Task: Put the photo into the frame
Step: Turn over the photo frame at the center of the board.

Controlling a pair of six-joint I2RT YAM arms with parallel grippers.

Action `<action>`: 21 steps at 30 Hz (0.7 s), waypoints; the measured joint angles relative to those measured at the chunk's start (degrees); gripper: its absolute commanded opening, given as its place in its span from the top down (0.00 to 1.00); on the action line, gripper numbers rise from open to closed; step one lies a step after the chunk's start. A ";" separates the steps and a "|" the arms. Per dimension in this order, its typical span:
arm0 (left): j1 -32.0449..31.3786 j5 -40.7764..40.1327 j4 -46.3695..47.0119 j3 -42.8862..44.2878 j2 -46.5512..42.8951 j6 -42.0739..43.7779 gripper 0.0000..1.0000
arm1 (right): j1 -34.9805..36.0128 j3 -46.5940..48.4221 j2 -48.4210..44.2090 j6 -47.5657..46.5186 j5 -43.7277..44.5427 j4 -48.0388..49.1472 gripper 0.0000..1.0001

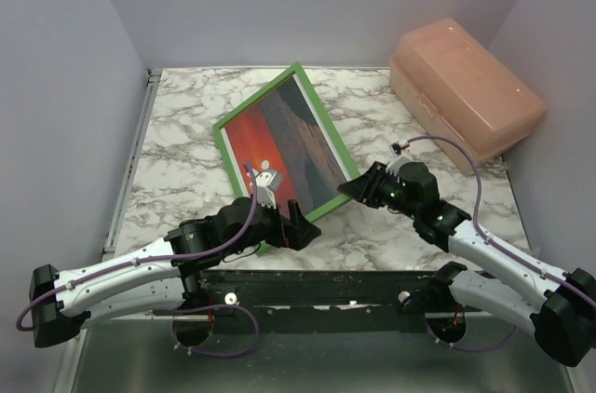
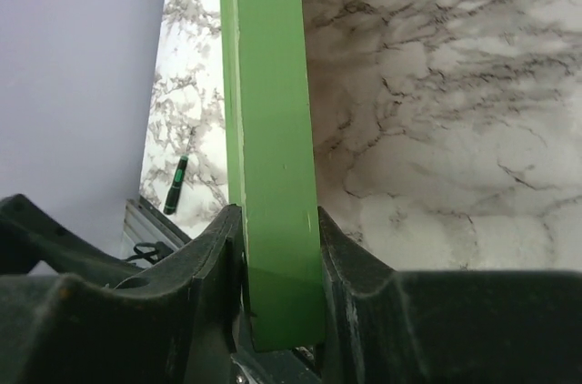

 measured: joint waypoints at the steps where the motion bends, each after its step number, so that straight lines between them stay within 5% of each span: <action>1: 0.33 0.87 0.55 -1.40 0.26 -1.64 0.01 | 0.00 -1.33 -0.37 0.90 0.37 0.87 0.99; 5: 1.46 1.84 1.49 -4.79 0.81 -5.86 0.02 | 0.02 -5.64 -0.76 4.57 1.49 3.87 0.94; 11: 3.58 1.86 1.79 -8.52 -0.79 -10.93 0.02 | 0.04 -7.30 2.47 8.11 2.95 6.05 0.54; 21: 6.19 -0.11 -3.50 -13.42 -6.47 -18.10 0.02 | 0.13 -4.28 16.52 3.43 10.49 -2.73 0.22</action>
